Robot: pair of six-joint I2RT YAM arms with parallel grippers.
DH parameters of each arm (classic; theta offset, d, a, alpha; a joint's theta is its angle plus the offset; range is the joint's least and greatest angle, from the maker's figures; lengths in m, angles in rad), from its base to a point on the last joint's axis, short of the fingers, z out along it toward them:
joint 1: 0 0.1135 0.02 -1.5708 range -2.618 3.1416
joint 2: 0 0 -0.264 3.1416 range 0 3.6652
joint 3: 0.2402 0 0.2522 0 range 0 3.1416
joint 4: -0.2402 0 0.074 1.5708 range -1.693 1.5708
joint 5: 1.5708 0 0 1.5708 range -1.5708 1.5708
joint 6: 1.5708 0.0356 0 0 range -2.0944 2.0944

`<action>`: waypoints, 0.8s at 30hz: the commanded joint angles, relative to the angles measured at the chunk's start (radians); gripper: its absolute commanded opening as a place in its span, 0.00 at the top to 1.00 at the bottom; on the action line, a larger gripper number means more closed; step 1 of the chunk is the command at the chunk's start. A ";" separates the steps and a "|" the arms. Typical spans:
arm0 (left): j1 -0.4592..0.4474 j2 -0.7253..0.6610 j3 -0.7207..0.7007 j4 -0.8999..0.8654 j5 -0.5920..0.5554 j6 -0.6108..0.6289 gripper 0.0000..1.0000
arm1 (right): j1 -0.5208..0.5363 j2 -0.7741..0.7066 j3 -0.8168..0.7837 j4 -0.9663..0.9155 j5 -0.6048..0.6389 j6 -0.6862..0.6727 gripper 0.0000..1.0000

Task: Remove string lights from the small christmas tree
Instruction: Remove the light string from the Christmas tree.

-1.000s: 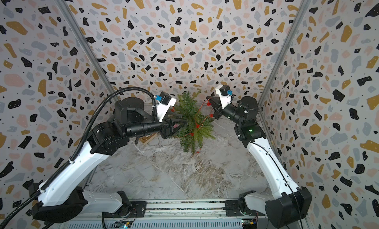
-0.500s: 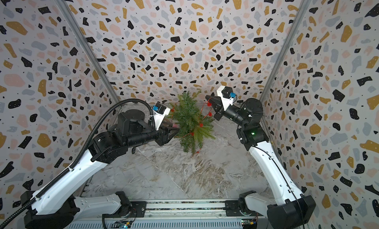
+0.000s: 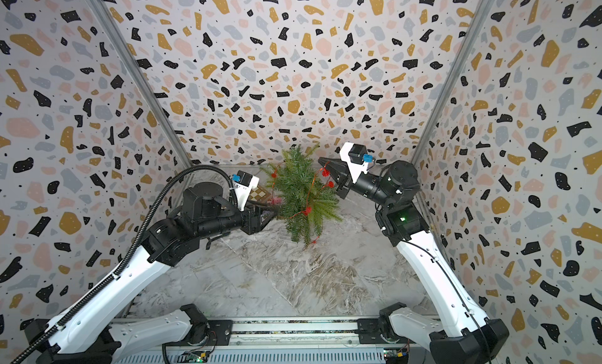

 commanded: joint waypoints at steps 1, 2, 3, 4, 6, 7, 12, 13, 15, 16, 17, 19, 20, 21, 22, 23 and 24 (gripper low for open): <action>0.008 -0.021 -0.022 0.089 0.058 -0.037 0.45 | 0.024 -0.025 0.025 0.004 -0.033 -0.001 1.00; 0.008 -0.018 -0.027 0.096 0.066 -0.043 0.44 | 0.033 -0.024 0.023 0.004 -0.033 -0.001 1.00; 0.008 -0.015 -0.030 0.097 0.070 -0.045 0.44 | 0.040 -0.021 0.023 0.009 -0.029 -0.001 1.00; 0.008 -0.012 -0.033 0.097 0.071 -0.046 0.44 | 0.049 -0.015 0.026 0.013 -0.027 -0.002 1.00; 0.010 -0.008 -0.035 0.092 0.064 -0.049 0.44 | 0.065 0.003 0.033 0.020 -0.021 -0.003 1.00; 0.011 -0.008 -0.035 0.087 0.059 -0.049 0.44 | 0.071 0.016 0.041 0.020 -0.018 -0.005 1.00; 0.021 -0.029 -0.053 0.071 0.033 -0.044 0.44 | 0.107 0.069 0.086 0.022 -0.020 -0.011 1.00; 0.026 -0.034 -0.057 0.065 0.027 -0.046 0.44 | 0.120 0.078 0.095 0.024 -0.019 -0.014 1.00; 0.038 -0.037 -0.063 0.055 0.025 -0.051 0.44 | 0.143 0.095 0.114 0.024 -0.017 -0.020 1.00; 0.043 -0.037 -0.068 0.054 0.023 -0.055 0.44 | 0.154 0.104 0.126 0.023 -0.014 -0.024 1.00; 0.047 -0.037 -0.073 0.054 0.021 -0.059 0.44 | 0.168 0.111 0.133 0.023 -0.013 -0.027 1.00; 0.057 -0.038 -0.087 0.063 0.021 -0.070 0.44 | 0.190 0.129 0.155 0.020 -0.012 -0.034 1.00; 0.061 -0.039 -0.093 0.067 0.023 -0.074 0.44 | 0.200 0.137 0.164 0.018 -0.012 -0.034 1.00; 0.067 -0.040 -0.100 0.076 0.024 -0.079 0.44 | 0.210 0.146 0.174 0.018 -0.013 -0.034 1.00; 0.072 -0.040 -0.108 0.083 0.027 -0.085 0.44 | 0.218 0.155 0.184 0.016 -0.014 -0.036 1.00; 0.078 -0.042 -0.114 0.087 0.032 -0.088 0.44 | 0.227 0.161 0.194 0.013 -0.014 -0.038 1.00; 0.085 -0.043 -0.118 0.090 0.035 -0.090 0.44 | 0.235 0.168 0.203 0.010 -0.018 -0.040 1.00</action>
